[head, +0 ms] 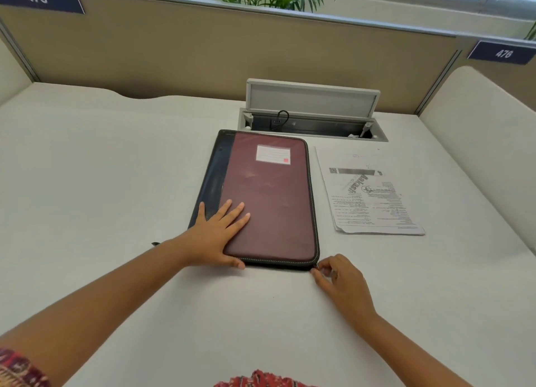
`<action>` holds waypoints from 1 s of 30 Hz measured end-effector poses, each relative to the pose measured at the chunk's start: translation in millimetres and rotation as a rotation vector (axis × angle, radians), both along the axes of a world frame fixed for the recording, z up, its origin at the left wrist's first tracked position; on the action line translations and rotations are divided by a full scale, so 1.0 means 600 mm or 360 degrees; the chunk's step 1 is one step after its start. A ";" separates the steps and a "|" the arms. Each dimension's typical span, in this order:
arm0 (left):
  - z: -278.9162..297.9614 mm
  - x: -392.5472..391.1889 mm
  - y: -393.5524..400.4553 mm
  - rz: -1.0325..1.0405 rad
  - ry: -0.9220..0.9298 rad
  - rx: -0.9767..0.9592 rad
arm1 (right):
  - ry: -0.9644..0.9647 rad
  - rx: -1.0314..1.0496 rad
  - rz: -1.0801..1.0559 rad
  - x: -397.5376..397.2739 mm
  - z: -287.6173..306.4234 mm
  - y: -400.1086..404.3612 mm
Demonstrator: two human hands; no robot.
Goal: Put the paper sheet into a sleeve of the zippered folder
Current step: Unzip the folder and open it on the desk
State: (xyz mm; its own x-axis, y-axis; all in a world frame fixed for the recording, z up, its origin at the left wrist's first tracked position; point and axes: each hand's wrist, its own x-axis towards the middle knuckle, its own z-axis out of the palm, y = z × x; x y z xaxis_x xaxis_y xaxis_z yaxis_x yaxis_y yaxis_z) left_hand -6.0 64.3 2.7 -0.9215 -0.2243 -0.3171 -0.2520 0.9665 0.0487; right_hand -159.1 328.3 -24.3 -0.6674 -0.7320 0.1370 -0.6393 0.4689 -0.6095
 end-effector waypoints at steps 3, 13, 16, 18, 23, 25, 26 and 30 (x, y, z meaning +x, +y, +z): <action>0.016 0.001 0.001 -0.0072 -0.0070 -0.0060 | -0.0037 0.0020 0.0016 -0.001 0.006 -0.002; 0.046 -0.032 0.034 -0.0143 0.0076 -0.0139 | -0.0232 0.0204 -0.0140 0.000 0.019 -0.008; 0.043 -0.033 0.037 -0.0110 0.0121 -0.0114 | -0.0192 0.0285 -0.0128 0.014 0.021 -0.009; 0.041 -0.033 0.042 -0.0095 0.0162 -0.0120 | -0.0102 0.0339 -0.0044 0.034 0.020 -0.014; 0.040 -0.037 0.057 -0.0053 0.0265 -0.0089 | 0.0082 0.0358 0.0200 0.089 0.023 -0.061; 0.038 -0.033 0.059 -0.0028 0.0314 -0.0073 | 0.0143 0.0327 0.0309 0.108 0.020 -0.081; 0.038 -0.032 0.058 -0.0019 0.0329 -0.0063 | 0.0164 0.0314 0.0347 0.116 0.017 -0.091; 0.043 -0.029 0.058 0.0010 0.0363 -0.0025 | 0.0214 0.0251 0.0439 0.135 0.013 -0.120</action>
